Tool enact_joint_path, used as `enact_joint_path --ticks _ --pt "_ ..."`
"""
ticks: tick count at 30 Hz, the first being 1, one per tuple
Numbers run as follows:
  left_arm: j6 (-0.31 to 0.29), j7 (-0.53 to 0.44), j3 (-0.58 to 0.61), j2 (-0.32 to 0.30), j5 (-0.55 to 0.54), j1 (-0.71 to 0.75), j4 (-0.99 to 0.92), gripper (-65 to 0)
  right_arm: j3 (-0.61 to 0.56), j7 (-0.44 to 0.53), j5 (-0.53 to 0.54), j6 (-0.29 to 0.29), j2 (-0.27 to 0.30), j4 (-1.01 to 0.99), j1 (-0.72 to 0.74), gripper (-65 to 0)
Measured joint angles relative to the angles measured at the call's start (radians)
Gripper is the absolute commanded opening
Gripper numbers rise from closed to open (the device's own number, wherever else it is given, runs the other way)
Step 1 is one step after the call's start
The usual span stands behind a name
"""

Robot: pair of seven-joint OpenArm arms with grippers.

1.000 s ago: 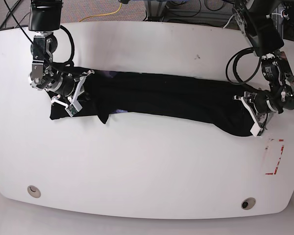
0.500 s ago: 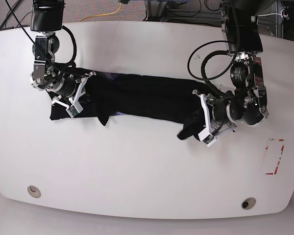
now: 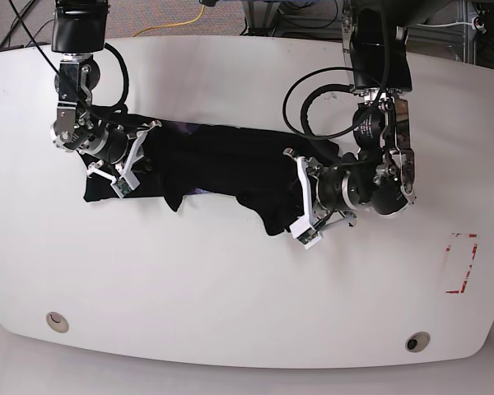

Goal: Layout the t-shirt on the table in an organized manner, then fold the t-shirt properly
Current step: 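Lift the strip end with the left gripper and fold it toward the right gripper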

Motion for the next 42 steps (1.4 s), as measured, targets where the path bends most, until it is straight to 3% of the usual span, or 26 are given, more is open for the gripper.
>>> enact_joint_path --ticks 4,7,14,17,22,29,39,42 --pt "0.0 0.0 0.004 0.011 0.001 0.004 0.0 -55.8 0.0 0.0 0.0 0.0 0.0 0.0 0.0 -60.7" --pt "0.0 0.001 0.007 0.011 0.001 0.005 -0.002 -51.4 0.0 0.0 0.0 0.0 0.0 0.0 0.0 -60.7" --pt "0.0 0.0 0.007 0.011 0.0 0.008 -0.002 -30.4 0.0 0.0 0.001 0.0 0.0 0.0 0.0 -60.7" --pt "0.0 0.0 0.007 0.011 0.0 0.011 -0.002 -25.4 0.0 0.0 0.001 0.0 0.0 0.0 0.0 -60.7" --pt "0.0 0.004 0.002 0.052 -0.012 0.007 -0.002 -25.1 0.0 0.0 0.0 0.0 0.0 0.0 0.0 -60.7" --pt "0.0 0.0 0.076 0.097 -0.121 -0.024 -0.001 -25.1 0.0 0.0 0.001 0.0 -0.001 0.0 0.0 -60.7" --pt "0.0 0.003 0.032 0.078 -0.113 -0.058 0.002 -25.1 0.0 0.0 0.0 0.0 0.0 0.001 0.0 -60.7" --pt "0.0 0.0 0.017 0.041 -0.118 -0.064 0.02 -25.1 0.0 0.0 0.002 0.0 0.0 0.003 0.0 -60.7"
